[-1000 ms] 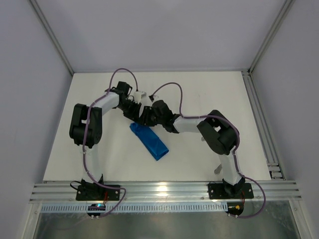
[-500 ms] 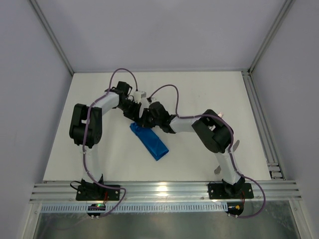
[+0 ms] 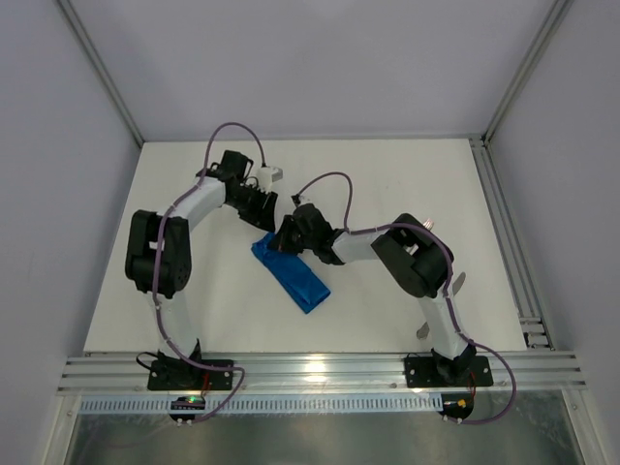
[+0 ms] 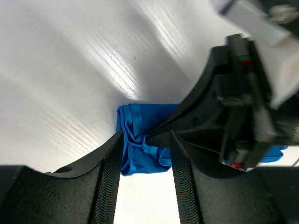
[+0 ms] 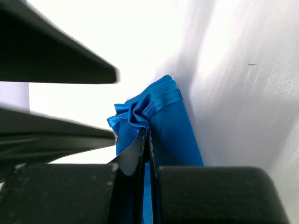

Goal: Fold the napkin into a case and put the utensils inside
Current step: Stuff the top corner of the smaller-rectangle-folded napkin into the folded napkin.

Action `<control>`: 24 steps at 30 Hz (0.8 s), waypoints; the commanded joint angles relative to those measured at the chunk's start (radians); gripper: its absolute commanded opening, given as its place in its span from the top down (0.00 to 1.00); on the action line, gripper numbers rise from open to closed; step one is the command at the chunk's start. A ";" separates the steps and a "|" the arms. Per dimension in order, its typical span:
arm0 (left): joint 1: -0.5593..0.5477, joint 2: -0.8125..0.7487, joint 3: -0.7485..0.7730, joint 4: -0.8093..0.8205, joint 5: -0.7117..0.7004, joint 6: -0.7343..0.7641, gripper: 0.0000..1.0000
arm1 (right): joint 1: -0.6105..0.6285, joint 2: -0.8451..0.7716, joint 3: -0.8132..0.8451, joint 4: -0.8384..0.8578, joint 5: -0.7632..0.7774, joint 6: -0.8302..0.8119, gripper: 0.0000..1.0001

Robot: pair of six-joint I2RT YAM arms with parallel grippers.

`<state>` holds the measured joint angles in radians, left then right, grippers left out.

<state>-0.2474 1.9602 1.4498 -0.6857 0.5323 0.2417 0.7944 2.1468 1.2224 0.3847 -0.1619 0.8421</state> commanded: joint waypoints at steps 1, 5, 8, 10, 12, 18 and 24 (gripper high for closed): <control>0.002 -0.141 0.000 0.046 0.026 -0.018 0.54 | -0.004 0.001 -0.012 0.014 0.041 0.022 0.96; 0.005 -0.237 -0.023 0.037 -0.026 -0.033 0.62 | -0.004 0.004 -0.011 0.019 0.042 0.034 0.96; 0.011 -0.282 -0.066 -0.069 -0.070 0.013 0.76 | -0.004 -0.002 -0.018 0.028 0.044 0.040 0.96; 0.013 -0.287 -0.143 -0.132 -0.116 0.068 0.79 | -0.004 -0.010 -0.027 0.031 0.047 0.045 0.96; 0.013 -0.273 -0.205 -0.167 -0.140 0.111 0.81 | -0.004 -0.014 -0.035 0.039 0.048 0.046 0.96; 0.011 -0.178 -0.238 -0.091 -0.186 0.105 0.80 | -0.004 -0.018 -0.050 0.054 0.048 0.051 0.96; 0.011 -0.092 -0.203 0.003 -0.196 0.070 0.81 | -0.004 -0.025 -0.064 0.074 0.041 0.064 0.96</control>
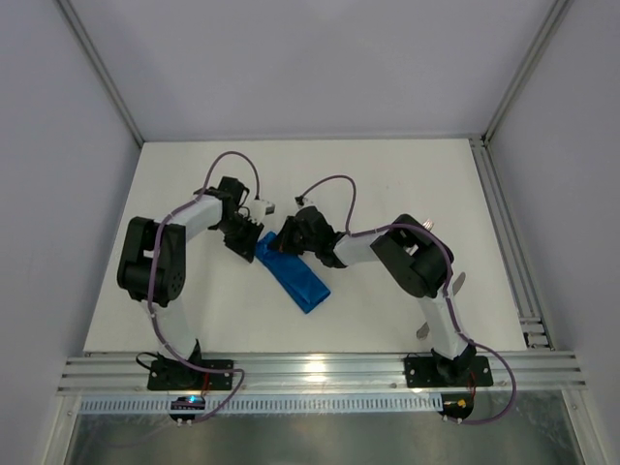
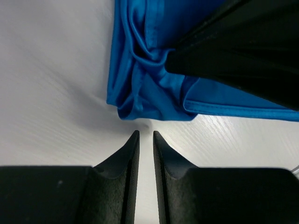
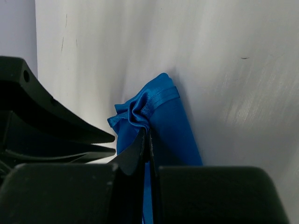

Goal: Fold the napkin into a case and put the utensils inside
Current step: Stuff the top corner of the smaller-rectangle-folded napkin into the folded napkin.

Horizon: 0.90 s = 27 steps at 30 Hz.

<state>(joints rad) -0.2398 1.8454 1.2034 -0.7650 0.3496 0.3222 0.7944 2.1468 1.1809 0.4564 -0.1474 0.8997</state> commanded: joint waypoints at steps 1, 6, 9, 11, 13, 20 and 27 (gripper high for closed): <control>0.004 0.035 0.060 0.099 -0.011 -0.018 0.81 | -0.004 -0.027 -0.024 0.005 0.031 0.011 0.96; 0.004 0.132 0.136 0.133 -0.023 -0.044 0.80 | -0.004 -0.024 -0.018 0.013 0.046 0.039 0.96; 0.004 0.176 0.200 0.138 -0.038 -0.041 0.81 | -0.004 -0.005 0.008 0.004 0.065 0.060 0.96; 0.005 0.186 0.223 0.147 -0.035 -0.026 0.80 | -0.006 0.007 0.026 -0.002 0.084 0.077 0.96; 0.005 0.178 0.229 0.142 -0.021 -0.015 0.80 | -0.004 0.015 0.048 -0.016 0.098 0.085 0.96; -0.003 0.022 0.182 0.052 0.016 -0.008 0.64 | 0.003 0.021 0.068 -0.030 0.115 0.084 0.96; -0.091 -0.011 0.143 0.067 -0.116 0.054 0.62 | 0.003 0.024 0.049 -0.010 0.112 0.104 0.96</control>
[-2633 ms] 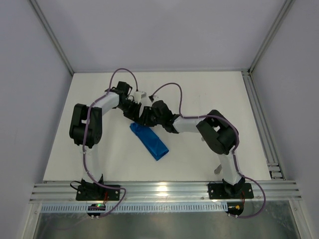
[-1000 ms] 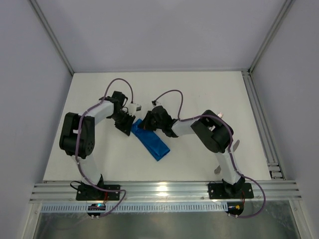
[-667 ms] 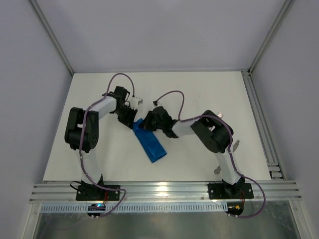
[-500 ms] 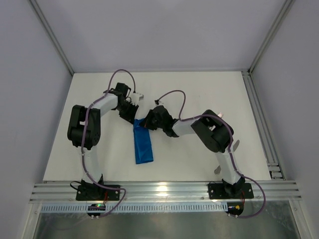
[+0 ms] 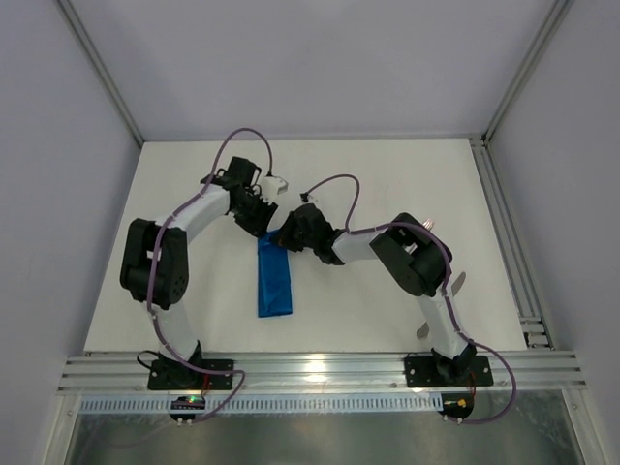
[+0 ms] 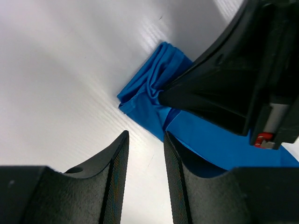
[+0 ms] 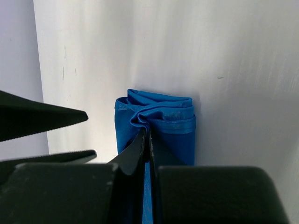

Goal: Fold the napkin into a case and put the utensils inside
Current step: Stuff the top corner of the smaller-rectangle-folded napkin into the folded napkin.

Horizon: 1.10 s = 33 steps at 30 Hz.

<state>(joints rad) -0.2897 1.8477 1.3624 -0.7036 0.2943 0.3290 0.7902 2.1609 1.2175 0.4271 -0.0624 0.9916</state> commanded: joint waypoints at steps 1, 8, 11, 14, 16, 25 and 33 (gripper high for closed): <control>-0.045 -0.005 -0.017 0.004 -0.075 0.051 0.62 | 0.006 0.008 0.011 0.022 0.024 0.013 0.96; -0.051 0.041 -0.019 0.018 -0.132 0.058 0.62 | 0.006 0.010 0.010 0.024 0.022 0.010 0.96; -0.058 0.050 -0.022 0.038 -0.149 0.058 0.62 | 0.007 0.010 0.010 0.029 0.021 0.010 0.96; -0.062 0.067 -0.019 0.055 -0.147 0.059 0.62 | 0.006 0.010 0.010 0.029 0.018 0.009 0.96; -0.063 0.084 -0.017 0.055 -0.132 0.058 0.63 | 0.006 0.008 0.007 0.029 0.018 0.009 0.96; -0.059 0.084 -0.008 0.047 -0.017 0.022 0.91 | 0.006 0.007 0.010 0.041 0.006 -0.005 0.96; 0.055 0.045 -0.019 0.095 0.187 -0.064 1.00 | 0.006 -0.003 -0.015 0.099 -0.037 0.007 0.96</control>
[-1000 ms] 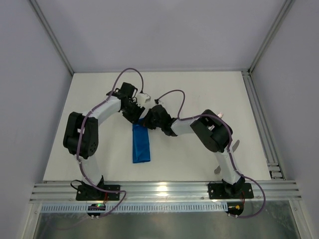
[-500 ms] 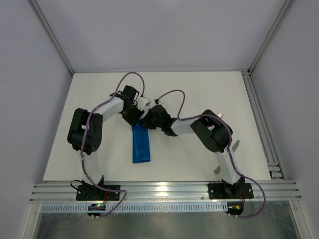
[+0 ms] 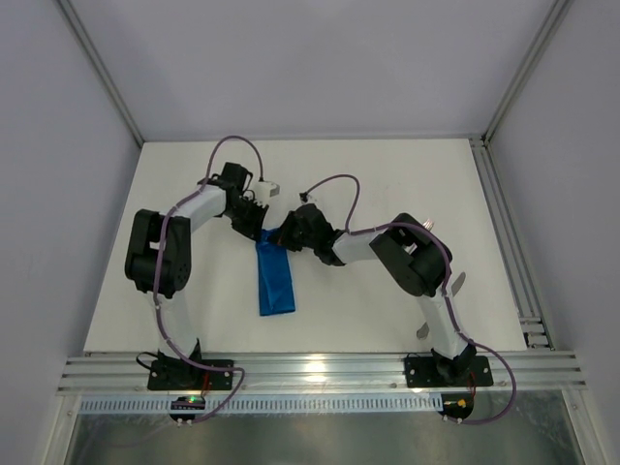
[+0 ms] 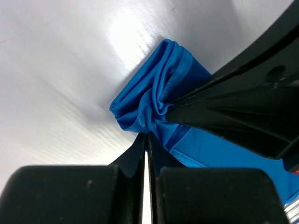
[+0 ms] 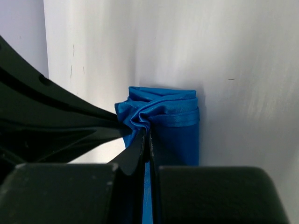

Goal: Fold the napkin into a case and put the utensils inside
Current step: Stuff the top corner of the smaller-rectangle-folded napkin into the folded napkin.

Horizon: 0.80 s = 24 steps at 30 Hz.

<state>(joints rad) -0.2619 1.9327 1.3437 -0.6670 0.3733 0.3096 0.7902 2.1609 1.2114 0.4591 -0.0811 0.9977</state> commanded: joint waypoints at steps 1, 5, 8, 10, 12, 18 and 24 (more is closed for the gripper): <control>0.029 -0.041 -0.001 0.061 0.121 -0.049 1.00 | 0.007 -0.003 -0.009 0.072 -0.020 0.001 0.96; 0.030 -0.043 -0.003 0.078 0.177 -0.081 1.00 | 0.007 0.014 0.002 0.087 -0.048 0.008 0.96; 0.030 -0.026 0.008 0.072 0.200 -0.086 1.00 | 0.007 0.031 0.017 0.093 -0.071 0.007 0.96; 0.030 -0.014 0.018 0.063 0.222 -0.093 1.00 | 0.009 0.045 0.036 0.084 -0.078 0.009 0.96; 0.030 -0.015 0.021 0.053 0.228 -0.095 1.00 | 0.009 0.056 0.043 0.072 -0.068 0.027 0.96; 0.030 -0.038 0.011 0.020 0.228 -0.069 1.00 | -0.005 0.071 0.055 0.088 -0.028 0.081 0.96; 0.030 -0.008 0.015 -0.002 0.243 -0.053 1.00 | -0.006 0.102 0.151 0.044 -0.013 0.096 0.96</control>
<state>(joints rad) -0.2176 1.9327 1.3437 -0.6399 0.5159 0.2562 0.7834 2.2467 1.2964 0.4885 -0.1322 1.0641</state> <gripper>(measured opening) 0.005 0.045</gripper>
